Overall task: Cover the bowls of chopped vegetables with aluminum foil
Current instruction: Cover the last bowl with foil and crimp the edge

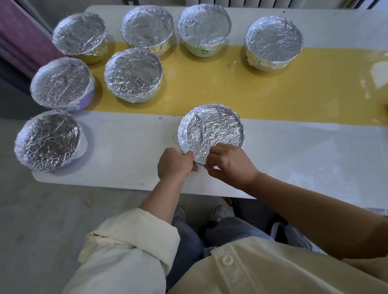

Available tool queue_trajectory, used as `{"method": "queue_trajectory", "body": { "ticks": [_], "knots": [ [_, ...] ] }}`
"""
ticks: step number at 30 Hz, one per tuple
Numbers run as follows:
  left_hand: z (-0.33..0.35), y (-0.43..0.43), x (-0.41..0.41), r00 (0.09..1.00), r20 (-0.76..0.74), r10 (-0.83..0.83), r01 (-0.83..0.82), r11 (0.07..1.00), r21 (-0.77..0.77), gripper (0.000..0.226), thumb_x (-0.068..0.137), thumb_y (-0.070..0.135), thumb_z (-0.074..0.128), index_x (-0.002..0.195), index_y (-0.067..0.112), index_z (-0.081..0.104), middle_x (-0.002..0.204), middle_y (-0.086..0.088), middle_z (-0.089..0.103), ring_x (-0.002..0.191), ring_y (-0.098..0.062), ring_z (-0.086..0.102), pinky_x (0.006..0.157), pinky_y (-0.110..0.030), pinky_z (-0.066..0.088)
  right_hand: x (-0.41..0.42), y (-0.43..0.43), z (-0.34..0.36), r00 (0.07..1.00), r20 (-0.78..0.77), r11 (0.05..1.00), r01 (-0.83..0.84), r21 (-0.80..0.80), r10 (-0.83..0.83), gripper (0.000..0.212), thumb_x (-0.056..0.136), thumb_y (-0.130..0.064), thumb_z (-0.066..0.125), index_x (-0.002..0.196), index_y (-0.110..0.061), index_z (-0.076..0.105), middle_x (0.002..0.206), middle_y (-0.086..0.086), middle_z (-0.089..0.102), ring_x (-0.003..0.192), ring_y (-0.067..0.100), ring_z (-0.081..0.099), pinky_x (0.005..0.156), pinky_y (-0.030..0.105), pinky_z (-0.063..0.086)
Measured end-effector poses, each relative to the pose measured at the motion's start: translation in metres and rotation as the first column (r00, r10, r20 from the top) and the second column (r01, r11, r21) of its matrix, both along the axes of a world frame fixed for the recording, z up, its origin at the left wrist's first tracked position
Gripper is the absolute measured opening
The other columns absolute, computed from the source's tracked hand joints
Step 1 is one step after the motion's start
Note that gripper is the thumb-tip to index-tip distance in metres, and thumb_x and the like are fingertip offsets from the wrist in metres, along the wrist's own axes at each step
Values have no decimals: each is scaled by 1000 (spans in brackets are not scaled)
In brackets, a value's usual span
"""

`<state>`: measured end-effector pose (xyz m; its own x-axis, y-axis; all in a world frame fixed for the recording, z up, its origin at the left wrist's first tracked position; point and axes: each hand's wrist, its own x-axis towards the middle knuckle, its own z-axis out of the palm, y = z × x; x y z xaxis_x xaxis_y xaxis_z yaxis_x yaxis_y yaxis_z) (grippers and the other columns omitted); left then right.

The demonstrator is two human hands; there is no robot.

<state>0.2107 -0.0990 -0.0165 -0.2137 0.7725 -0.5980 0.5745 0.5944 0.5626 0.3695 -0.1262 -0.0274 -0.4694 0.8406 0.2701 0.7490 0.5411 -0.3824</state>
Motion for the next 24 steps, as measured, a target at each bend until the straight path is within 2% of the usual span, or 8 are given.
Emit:
{"method": "queue_trajectory", "body": {
  "ticks": [3, 6, 8, 11, 15, 16, 20, 24],
  "knots": [
    [1, -2, -1, 999, 28, 17, -17, 1000, -1, 33, 88, 29, 55, 68, 9, 72, 59, 0, 72, 67, -22, 73, 82, -41, 60, -5, 0, 1, 1000, 2, 1000, -18, 10, 18, 20, 73, -3, 60, 56, -9, 51, 60, 6, 50, 55, 27, 49, 46, 31, 38],
    [3, -7, 0, 989, 133, 63, -54, 996, -70, 37, 84, 38, 61, 71, 6, 73, 59, -2, 72, 63, -23, 74, 83, -42, 60, -7, 0, 1, 1000, 5, 999, -19, 36, 18, 24, 82, -11, 54, 58, -9, 56, 62, 5, 51, 57, 26, 51, 48, 30, 37],
    [3, -12, 2, 983, 170, 74, -58, 994, -97, 32, 83, 34, 64, 73, 5, 73, 58, -4, 72, 63, -23, 74, 85, -42, 59, -9, 1, 1, 1000, 1, 999, -13, 46, 13, 26, 86, -18, 58, 62, -9, 61, 63, 4, 54, 60, 25, 53, 49, 30, 38],
    [5, -12, 6, 995, 78, 56, -53, 998, -44, 26, 82, 27, 59, 69, 9, 73, 55, -1, 70, 72, -23, 74, 83, -40, 59, -12, 1, 1, 1000, -21, 999, -21, 28, 22, 22, 82, -18, 70, 64, -8, 66, 62, 5, 54, 59, 25, 54, 48, 29, 37],
    [11, -10, 7, 999, -53, 11, -11, 1000, -5, 26, 85, 27, 59, 73, 7, 69, 65, -3, 70, 71, -25, 66, 58, -28, 46, -7, 3, 3, 998, -45, 997, -52, -60, 50, 17, 75, -17, 82, 72, -7, 68, 68, 6, 56, 63, 29, 56, 51, 31, 44],
    [11, -9, 6, 997, -76, 6, -6, 1000, -2, 26, 85, 28, 59, 75, 6, 71, 67, -3, 70, 71, -24, 66, 57, -27, 45, -3, 2, 3, 998, -36, 996, -51, -77, 49, 21, 73, -20, 84, 76, -7, 68, 71, 6, 57, 66, 28, 56, 53, 31, 43],
    [9, -4, 1, 998, -63, -25, 23, 999, -28, 28, 86, 28, 56, 75, 10, 74, 59, 3, 72, 72, -17, 72, 77, -37, 59, 13, -3, 5, 1000, 5, 998, -31, -53, 31, 24, 69, -17, 85, 76, -8, 65, 76, 6, 58, 69, 29, 56, 55, 33, 45],
    [7, -5, 0, 997, -70, -24, 24, 1000, -10, 31, 82, 28, 55, 64, 12, 74, 59, 4, 72, 71, -18, 72, 76, -39, 60, 10, -5, 3, 999, 22, 999, -32, 33, 31, 21, 77, -2, 71, 62, -7, 59, 65, 6, 53, 58, 27, 51, 47, 31, 39]
  ]
}}
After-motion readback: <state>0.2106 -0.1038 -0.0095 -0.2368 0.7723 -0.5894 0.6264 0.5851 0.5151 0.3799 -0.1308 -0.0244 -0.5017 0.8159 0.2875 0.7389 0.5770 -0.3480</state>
